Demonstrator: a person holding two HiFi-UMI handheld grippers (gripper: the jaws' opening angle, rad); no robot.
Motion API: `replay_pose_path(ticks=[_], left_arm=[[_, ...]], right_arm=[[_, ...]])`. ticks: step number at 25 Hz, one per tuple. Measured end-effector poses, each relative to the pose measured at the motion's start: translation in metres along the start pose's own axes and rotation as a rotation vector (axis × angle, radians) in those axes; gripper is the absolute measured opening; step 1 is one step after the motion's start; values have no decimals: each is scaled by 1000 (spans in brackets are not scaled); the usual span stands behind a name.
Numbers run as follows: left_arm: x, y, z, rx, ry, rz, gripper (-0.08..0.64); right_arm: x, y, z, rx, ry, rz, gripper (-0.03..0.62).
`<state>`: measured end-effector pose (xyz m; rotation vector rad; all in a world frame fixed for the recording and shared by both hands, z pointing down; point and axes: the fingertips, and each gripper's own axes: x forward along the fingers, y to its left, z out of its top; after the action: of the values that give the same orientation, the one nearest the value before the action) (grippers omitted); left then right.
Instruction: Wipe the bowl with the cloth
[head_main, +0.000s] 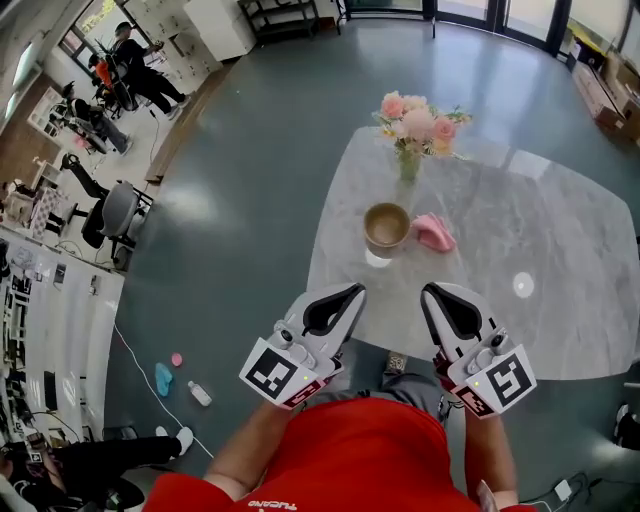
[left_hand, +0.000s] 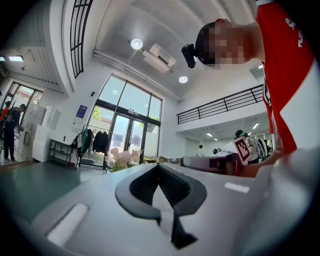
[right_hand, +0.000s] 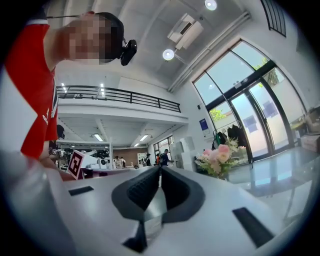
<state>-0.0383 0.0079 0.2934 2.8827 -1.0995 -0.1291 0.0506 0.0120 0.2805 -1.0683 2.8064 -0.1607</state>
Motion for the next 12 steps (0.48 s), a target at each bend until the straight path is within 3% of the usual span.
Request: replay_pose_path(ticks=[12], left_arm=[[58, 24, -34, 20, 66, 20, 6]], right_arm=[[27, -51, -14, 2, 75, 60, 3]])
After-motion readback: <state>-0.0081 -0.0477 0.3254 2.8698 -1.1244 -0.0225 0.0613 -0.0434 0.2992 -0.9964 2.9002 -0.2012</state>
